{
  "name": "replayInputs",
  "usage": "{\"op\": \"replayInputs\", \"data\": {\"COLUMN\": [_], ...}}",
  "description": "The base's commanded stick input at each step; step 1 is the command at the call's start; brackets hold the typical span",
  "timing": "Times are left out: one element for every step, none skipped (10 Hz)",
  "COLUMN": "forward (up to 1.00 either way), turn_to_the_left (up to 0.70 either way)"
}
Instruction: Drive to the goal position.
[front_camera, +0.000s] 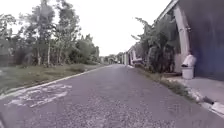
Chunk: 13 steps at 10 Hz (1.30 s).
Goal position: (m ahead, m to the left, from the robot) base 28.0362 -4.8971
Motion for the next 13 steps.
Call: {"op": "replayInputs", "data": {"forward": [0.7, 0.7, 0.7, 0.7, 0.7, 0.7, 0.7, 0.7, 0.7, 0.7, 0.7, 0.7, 0.7], "turn_to_the_left": [0.0, 0.0, 0.0, 0.0, 0.0, 0.0, 0.0, 0.0, 0.0, 0.0, 0.0, 0.0, 0.0]}}
